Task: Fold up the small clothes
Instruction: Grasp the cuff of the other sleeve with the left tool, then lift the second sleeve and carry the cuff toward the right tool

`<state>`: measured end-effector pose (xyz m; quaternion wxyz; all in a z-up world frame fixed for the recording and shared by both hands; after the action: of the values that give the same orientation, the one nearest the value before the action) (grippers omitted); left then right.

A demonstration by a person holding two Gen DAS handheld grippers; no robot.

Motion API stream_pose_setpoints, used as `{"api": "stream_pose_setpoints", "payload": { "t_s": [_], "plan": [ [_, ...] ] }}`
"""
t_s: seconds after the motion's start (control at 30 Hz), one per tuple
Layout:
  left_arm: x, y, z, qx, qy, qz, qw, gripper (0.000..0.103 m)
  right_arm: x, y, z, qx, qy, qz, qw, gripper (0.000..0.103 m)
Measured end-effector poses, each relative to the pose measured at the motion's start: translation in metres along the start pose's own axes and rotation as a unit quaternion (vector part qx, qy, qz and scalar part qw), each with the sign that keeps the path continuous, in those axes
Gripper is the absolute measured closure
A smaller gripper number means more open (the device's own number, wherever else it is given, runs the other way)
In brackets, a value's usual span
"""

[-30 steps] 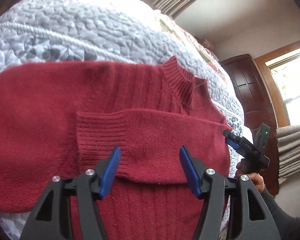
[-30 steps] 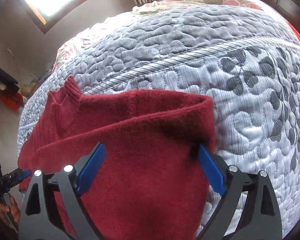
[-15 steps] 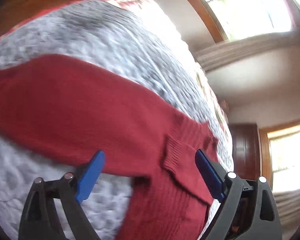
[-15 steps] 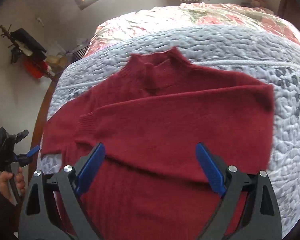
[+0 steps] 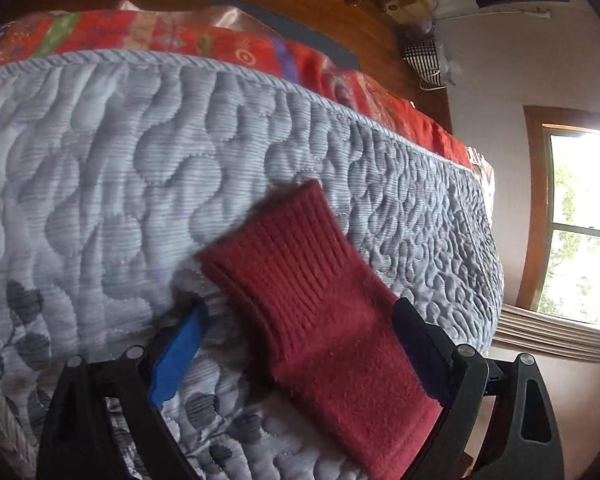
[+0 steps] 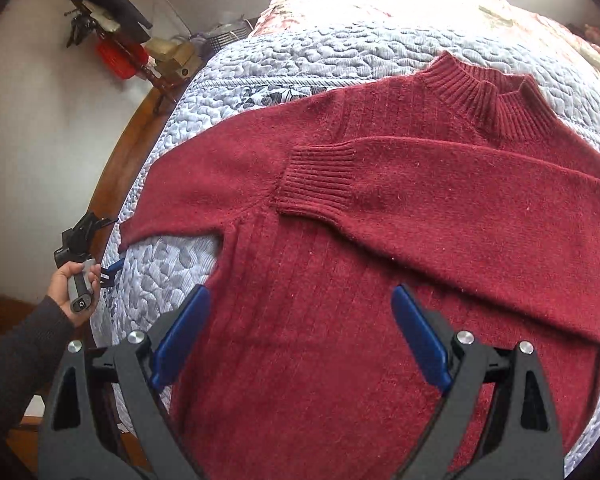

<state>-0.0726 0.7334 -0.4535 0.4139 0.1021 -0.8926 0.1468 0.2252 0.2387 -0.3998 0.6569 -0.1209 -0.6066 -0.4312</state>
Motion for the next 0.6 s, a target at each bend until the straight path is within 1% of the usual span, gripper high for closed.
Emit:
{"api": "stream_pose_setpoints", "payload": {
  "t_s": [0.07,0.1,0.13,0.2,0.23,0.33,0.4,0.5,0.57,0.6],
  "plan": [
    [0.001,0.001,-0.003,-0.019,0.005,-0.013,0.9997,0.014,0.0,-0.003,-0.003,-0.013,0.005,0.002,1.0,0.012],
    [0.001,0.0,-0.008,-0.03,0.009,-0.018,0.9994,0.03,-0.001,-0.004,-0.004,-0.021,0.009,0.004,1.0,0.012],
    [0.0,0.001,-0.01,-0.04,0.014,-0.017,0.9989,0.051,-0.001,-0.005,-0.005,-0.027,0.014,0.007,1.0,0.012],
    [-0.003,0.0,-0.011,-0.053,0.026,-0.009,0.9982,0.062,-0.002,-0.008,-0.005,-0.031,0.016,0.008,0.999,0.012],
    [-0.003,-0.001,-0.013,-0.061,0.033,-0.011,0.9975,0.072,-0.001,-0.009,-0.004,-0.03,0.016,0.008,0.999,0.012],
    [0.002,-0.005,-0.02,-0.082,0.041,-0.025,0.9954,0.089,0.004,-0.013,-0.001,-0.026,0.017,0.006,1.0,0.012],
    [0.016,-0.009,-0.031,-0.097,0.032,-0.042,0.9939,0.091,0.009,-0.017,0.0,-0.027,0.017,0.003,0.999,0.012],
    [0.047,-0.024,-0.061,-0.131,0.0,-0.064,0.9893,0.093,0.017,-0.023,-0.003,-0.036,0.016,-0.002,0.999,0.012],
    [0.072,-0.042,-0.089,-0.164,-0.033,-0.077,0.9829,0.093,0.023,-0.028,-0.007,-0.045,0.015,-0.007,0.999,0.012],
    [0.086,-0.054,-0.106,-0.188,-0.047,-0.085,0.9775,0.093,0.026,-0.03,-0.009,-0.049,0.015,-0.008,0.999,0.012]
  ]
}}
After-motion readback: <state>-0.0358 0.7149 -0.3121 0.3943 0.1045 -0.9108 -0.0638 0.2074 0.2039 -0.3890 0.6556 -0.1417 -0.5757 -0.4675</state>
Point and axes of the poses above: each gripper's, at about its wrist camera, not at the fingertips, and x roughly against the way its jaws point, z to its left, y to its top, the point moved 5 cm from there along -x, roughly the way its jaws point, and after that the axes turned 14 degrees about x, right-handed, at the moved point
